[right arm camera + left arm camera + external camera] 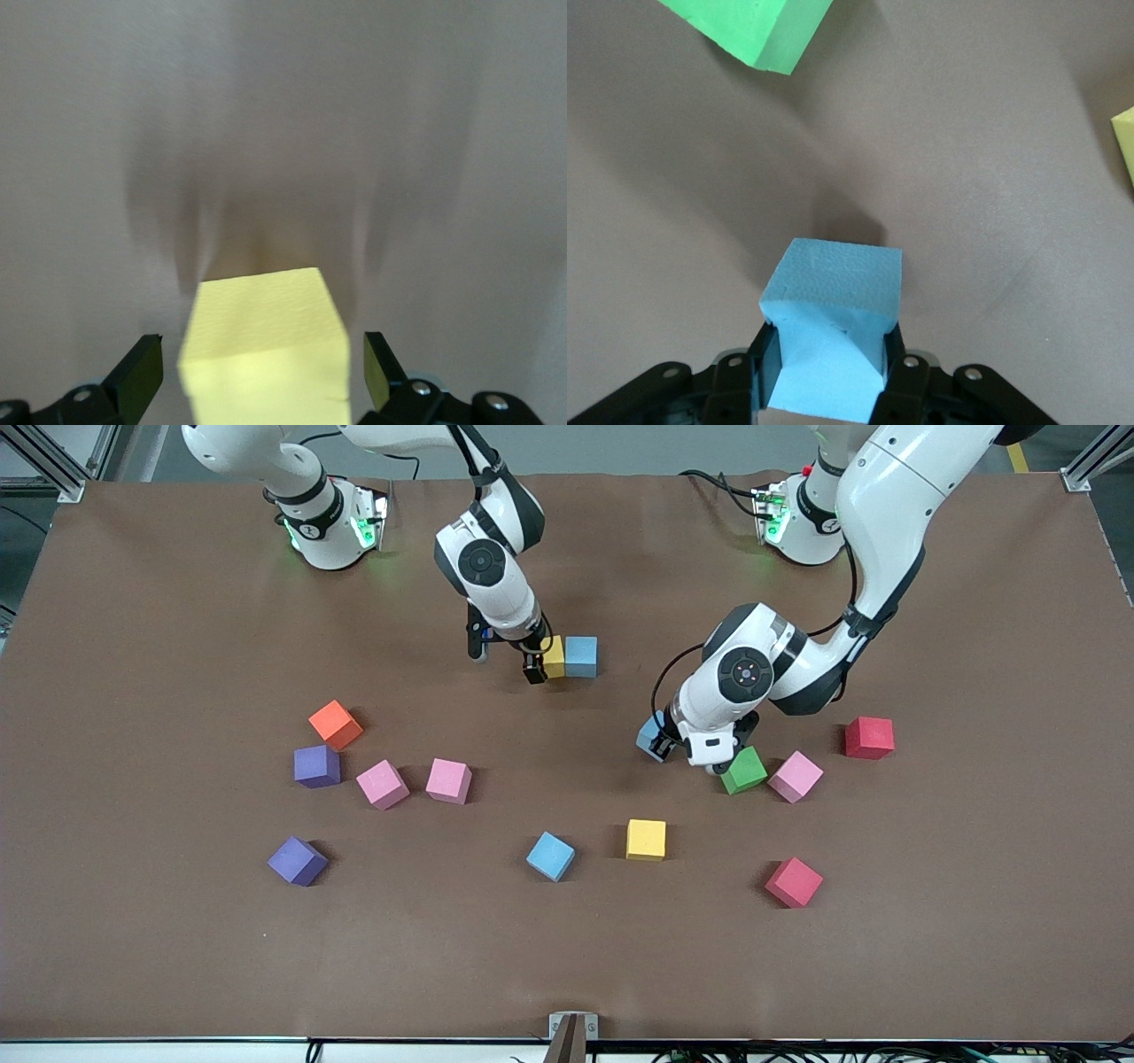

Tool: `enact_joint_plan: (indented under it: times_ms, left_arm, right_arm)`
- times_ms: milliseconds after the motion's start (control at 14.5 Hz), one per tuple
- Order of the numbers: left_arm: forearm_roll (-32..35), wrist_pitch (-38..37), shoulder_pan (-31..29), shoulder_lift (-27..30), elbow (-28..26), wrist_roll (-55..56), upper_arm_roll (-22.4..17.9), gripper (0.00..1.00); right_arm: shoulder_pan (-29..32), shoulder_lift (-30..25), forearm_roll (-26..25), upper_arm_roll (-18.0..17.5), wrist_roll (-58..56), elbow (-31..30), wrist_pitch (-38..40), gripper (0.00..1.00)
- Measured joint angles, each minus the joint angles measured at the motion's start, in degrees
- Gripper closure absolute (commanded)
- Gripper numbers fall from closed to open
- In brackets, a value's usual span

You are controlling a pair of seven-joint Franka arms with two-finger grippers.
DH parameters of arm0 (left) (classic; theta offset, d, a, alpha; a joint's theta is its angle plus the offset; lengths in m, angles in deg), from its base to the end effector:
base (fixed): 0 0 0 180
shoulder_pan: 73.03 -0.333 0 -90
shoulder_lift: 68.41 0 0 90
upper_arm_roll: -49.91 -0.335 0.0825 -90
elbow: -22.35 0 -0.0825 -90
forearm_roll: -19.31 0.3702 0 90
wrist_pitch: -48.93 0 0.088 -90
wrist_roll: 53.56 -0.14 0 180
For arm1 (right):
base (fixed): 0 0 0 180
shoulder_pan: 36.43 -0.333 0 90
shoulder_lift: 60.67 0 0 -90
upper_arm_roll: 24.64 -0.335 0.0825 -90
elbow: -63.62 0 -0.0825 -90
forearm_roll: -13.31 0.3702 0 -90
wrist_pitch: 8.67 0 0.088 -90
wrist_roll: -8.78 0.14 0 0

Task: Arrange 11 blocks into digit 3
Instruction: 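Lift the blue cube with the left gripper while the right gripper withdraws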

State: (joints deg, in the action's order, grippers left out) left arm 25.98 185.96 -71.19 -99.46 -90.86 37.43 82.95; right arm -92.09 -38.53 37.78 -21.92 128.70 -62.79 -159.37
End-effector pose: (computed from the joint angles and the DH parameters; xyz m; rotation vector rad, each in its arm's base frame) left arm 0.5056 -0.3364 0.2237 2.7183 1.4039 -0.3076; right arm 0.3398 0.4437 0.2028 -2.2131 2.1347 0.2999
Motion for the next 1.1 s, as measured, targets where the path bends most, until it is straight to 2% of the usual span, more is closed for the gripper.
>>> enact_joint_plan:
  times_ms: [414, 759, 1104]
  left_arm:
    - [0.0, 0.0, 0.0, 0.0, 0.0, 0.0, 0.0, 0.88]
    - [0.0, -0.2, 0.3, -0.1, 0.0, 0.4, 0.0, 0.88]
    - [0.0, -0.2, 0.7, 0.2, 0.0, 11.8, 1.2, 0.88]
  right_arm:
    - [0.1, -2.3, -2.8, 7.9, 0.0, 10.4, 17.2, 0.00]
    - [0.0, -2.5, -4.7, 8.9, 0.0, 12.3, 21.5, 0.00]
    - [1.4, -5.2, -9.6, 12.6, -2.7, 14.4, 31.5, 0.00]
